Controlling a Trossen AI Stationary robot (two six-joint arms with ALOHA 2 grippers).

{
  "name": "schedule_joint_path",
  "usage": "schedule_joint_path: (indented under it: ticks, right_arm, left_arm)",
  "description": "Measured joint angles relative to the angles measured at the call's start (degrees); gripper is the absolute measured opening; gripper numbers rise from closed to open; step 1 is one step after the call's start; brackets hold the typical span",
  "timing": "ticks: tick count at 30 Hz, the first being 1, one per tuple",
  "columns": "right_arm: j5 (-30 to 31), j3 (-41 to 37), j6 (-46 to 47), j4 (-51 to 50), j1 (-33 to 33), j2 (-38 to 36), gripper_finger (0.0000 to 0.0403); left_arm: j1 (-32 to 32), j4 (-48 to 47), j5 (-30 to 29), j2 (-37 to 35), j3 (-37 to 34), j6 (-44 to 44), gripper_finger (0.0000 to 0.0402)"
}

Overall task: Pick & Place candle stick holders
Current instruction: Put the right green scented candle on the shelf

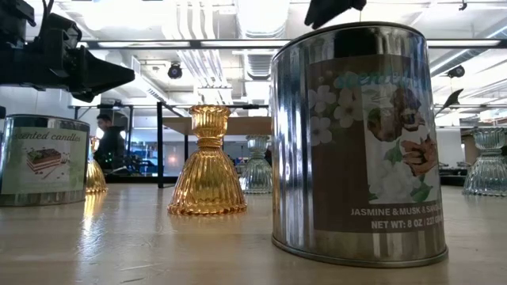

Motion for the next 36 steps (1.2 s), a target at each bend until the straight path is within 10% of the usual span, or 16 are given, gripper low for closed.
schedule_joint_path:
  ticks: [15,36]
  right_arm:
    - [-10.6,-31.7,-9.4,37.9,-8.8,-10.2,0.0009]
    - [-27.9,-36.2,-15.0,44.6,-18.8,-5.8,0.0008]
  left_arm:
    - [0.0,0.0,0.0,0.0,0.0,0.0,0.0092]
    - [0.0,0.0,0.0,0.0,0.0,0.0,0.0092]
